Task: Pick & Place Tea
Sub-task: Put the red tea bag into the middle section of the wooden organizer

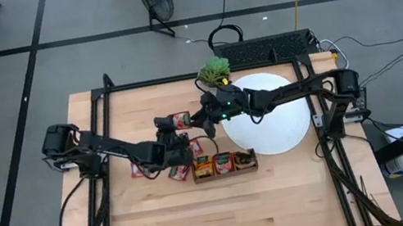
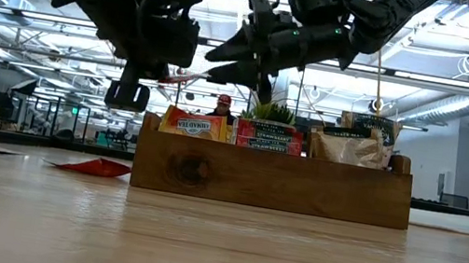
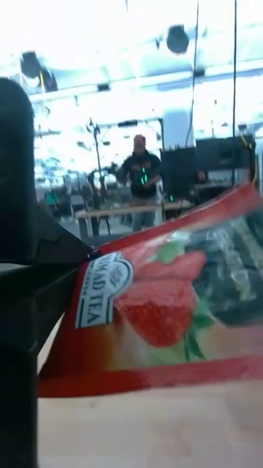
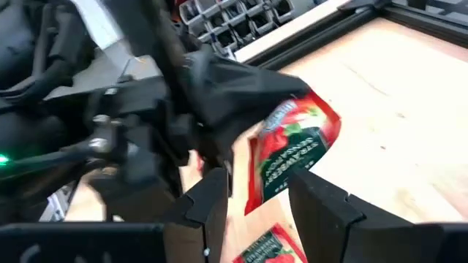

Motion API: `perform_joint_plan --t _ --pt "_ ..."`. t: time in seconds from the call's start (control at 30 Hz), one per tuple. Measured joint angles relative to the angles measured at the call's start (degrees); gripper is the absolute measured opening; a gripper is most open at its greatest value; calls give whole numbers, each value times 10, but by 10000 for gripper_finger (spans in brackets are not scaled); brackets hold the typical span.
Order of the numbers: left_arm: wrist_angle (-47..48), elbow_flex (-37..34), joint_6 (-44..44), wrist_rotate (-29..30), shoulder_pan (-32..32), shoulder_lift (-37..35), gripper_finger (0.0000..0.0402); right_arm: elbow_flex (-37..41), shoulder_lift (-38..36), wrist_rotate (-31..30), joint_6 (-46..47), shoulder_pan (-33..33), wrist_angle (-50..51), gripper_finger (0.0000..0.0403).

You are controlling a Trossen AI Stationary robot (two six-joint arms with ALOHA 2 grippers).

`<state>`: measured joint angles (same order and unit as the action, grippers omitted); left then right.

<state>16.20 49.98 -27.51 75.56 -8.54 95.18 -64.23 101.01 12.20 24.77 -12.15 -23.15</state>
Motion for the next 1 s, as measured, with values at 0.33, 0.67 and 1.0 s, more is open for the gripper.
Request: perform_joint_plan --t 0.33,0.67,1.0 --pt "2 0 -28 60 -34 0 0 1 0 1 0 -3 0 130" --pt "18 0 -22 100 -50 0 0 1 -2 41 0 -3 12 130" --pt "24 0 -6 103 -54 0 0 2 -2 75 -2 -3 39 130"
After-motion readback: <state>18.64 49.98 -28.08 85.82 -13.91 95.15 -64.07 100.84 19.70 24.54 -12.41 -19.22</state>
